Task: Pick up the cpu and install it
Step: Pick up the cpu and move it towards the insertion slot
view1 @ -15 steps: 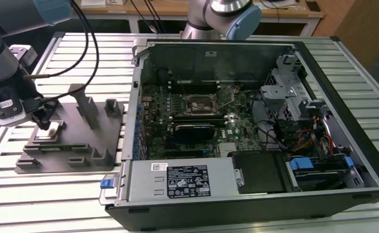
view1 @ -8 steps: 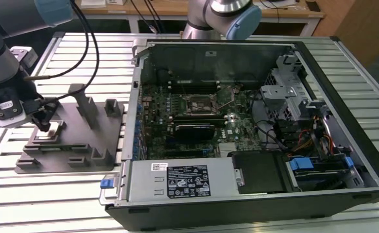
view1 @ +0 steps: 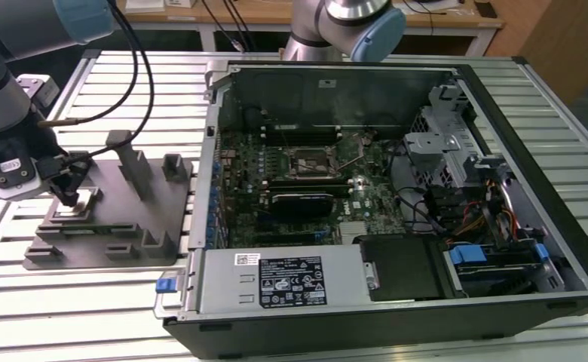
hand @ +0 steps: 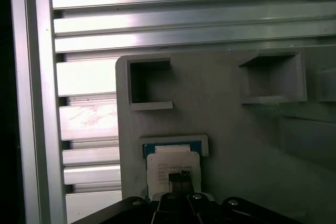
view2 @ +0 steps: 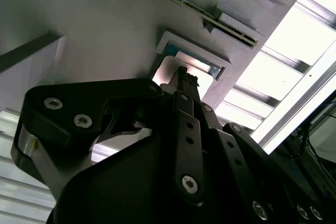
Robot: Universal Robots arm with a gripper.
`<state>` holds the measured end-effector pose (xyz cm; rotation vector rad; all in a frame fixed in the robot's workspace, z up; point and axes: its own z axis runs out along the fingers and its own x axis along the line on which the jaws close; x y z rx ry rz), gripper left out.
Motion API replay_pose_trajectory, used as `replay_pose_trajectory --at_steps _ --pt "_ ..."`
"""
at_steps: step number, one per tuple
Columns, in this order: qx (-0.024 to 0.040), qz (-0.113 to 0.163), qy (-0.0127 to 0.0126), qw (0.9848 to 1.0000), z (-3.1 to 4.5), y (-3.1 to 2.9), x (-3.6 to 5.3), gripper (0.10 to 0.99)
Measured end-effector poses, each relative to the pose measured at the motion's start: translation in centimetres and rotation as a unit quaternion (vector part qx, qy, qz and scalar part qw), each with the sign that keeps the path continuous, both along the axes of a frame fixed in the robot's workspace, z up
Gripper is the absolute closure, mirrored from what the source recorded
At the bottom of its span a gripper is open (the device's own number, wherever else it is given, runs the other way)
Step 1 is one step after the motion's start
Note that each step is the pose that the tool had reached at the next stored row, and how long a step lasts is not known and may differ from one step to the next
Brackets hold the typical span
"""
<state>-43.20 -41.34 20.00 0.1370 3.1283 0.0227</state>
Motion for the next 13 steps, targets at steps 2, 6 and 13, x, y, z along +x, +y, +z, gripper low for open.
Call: replay_pose_trajectory --at_steps 2,6,13 --pt "0.0 0.0 0.0 1.0 -0.01 0.0 0.0 0.98" --pt "0.0 0.0 0.0 1.0 0.0 -0.01 0.0 0.973" --pt "0.0 0.0 0.0 1.0 -0.01 -0.01 0.0 0.733"
